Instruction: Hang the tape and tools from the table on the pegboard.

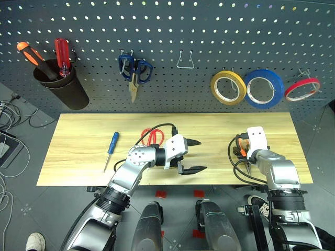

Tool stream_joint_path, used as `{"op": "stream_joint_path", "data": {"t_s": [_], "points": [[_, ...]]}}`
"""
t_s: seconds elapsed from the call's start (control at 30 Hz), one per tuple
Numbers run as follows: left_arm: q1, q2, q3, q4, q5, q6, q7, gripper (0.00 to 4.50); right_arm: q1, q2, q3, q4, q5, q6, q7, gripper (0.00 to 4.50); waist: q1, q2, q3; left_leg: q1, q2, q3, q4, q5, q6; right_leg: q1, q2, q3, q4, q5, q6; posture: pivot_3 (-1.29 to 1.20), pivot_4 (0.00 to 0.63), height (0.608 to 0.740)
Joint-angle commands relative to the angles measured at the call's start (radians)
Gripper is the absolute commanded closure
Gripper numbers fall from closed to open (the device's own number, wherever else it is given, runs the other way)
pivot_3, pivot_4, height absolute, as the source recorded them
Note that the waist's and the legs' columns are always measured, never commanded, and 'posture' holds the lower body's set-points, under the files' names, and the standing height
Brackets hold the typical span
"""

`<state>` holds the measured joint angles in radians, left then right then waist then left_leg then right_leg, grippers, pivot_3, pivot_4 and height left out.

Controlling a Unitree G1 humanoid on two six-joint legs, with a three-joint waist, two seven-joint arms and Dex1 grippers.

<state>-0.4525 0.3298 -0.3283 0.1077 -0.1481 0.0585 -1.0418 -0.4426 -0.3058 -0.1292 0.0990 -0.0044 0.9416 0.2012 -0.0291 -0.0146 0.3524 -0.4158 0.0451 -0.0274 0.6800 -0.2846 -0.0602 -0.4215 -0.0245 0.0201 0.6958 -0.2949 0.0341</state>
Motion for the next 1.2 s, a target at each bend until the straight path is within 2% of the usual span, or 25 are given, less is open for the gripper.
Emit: {"op": "stream_joint_path", "data": {"t_s": [0.03,0.07,0.17,0.43,0.63,0.77,0.87,1.0,1.2], "points": [[-0.013,-0.003,-0.006,-0.028,-0.014,-0.001,-0.021,0.0,-0.02,0.007,-0.052,0.044,0.03,0.016,-0.027,0.39,0.001,-0.001,0.003,0.0,0.0,0.0,0.0,0.0,0.0,0.0,0.0,0.0,0.0,0.0,0.0,0.02,0.432,0.74],[-0.018,-0.004,-0.004,-0.024,-0.014,0.0,-0.023,0.0,-0.025,0.005,-0.053,0.05,0.034,0.016,-0.027,0.54,0.002,-0.001,0.004,0.0,0.0,0.0,0.0,0.0,0.0,0.0,0.0,0.0,0.0,0.0,0.0,0.02,0.431,0.74],[-0.03,-0.01,-0.001,-0.015,-0.016,-0.001,-0.027,0.0,-0.03,-0.001,-0.052,0.054,0.041,0.014,-0.027,1.39,0.002,0.0,0.007,0.0,0.0,0.0,0.0,0.0,0.0,0.0,0.0,0.0,0.0,0.0,0.0,0.02,0.427,0.74],[-0.046,-0.02,0.004,-0.01,-0.029,-0.014,-0.041,0.0,-0.015,-0.014,-0.007,-0.002,0.043,-0.002,0.0,1.39,0.002,0.0,0.007,0.0,0.0,0.0,0.0,0.0,0.0,0.0,0.0,0.0,-0.001,0.0,0.0,0.01,0.394,0.74],[0.013,0.014,0.069,-0.136,-0.082,0.073,-0.008,0.0,0.113,-0.09,0.137,-0.299,0.102,-0.084,0.199,1.39,0.001,0.0,0.007,-0.002,0.001,0.0,-0.001,0.001,-0.001,-0.002,0.0,0.0,-0.002,0.0,0.0,0.0,0.339,0.74],[0.078,0.035,0.125,-0.262,-0.132,0.173,0.062,0.0,0.163,-0.099,0.177,-0.441,0.132,-0.143,0.239,1.39,-0.001,0.0,0.004,-0.002,0.001,-0.001,-0.001,0.001,-0.002,-0.002,0.0,-0.001,-0.002,0.0,0.0,0.01,0.307,0.74],[0.155,0.033,0.18,-0.4,-0.161,0.255,0.163,0.0,0.158,-0.058,0.195,-0.522,0.143,-0.216,0.234,1.39,-0.001,0.0,0.002,-0.002,0.001,-0.001,-0.001,0.002,-0.004,-0.002,0.0,-0.001,-0.004,0.0,0.0,0.03,0.272,0.74],[0.277,0.022,0.235,-0.587,-0.187,0.358,0.303,0.0,0.109,0.08,0.217,-0.582,0.183,-0.313,0.192,1.39,0.0,-0.001,-0.01,-0.003,0.002,-0.002,-0.002,0.003,-0.006,-0.002,0.0,-0.002,-0.005,0.0,0.0,0.07,0.244,0.74],[0.383,0.004,0.303,-0.689,-0.169,0.405,0.468,0.0,-0.013,0.23,0.205,-0.52,0.185,-0.499,0.131,1.39,0.027,-0.006,-0.046,-0.003,0.0,-0.003,-0.002,0.004,-0.007,-0.002,-0.002,-0.004,-0.006,0.0,0.0,0.14,0.199,0.74]]}}
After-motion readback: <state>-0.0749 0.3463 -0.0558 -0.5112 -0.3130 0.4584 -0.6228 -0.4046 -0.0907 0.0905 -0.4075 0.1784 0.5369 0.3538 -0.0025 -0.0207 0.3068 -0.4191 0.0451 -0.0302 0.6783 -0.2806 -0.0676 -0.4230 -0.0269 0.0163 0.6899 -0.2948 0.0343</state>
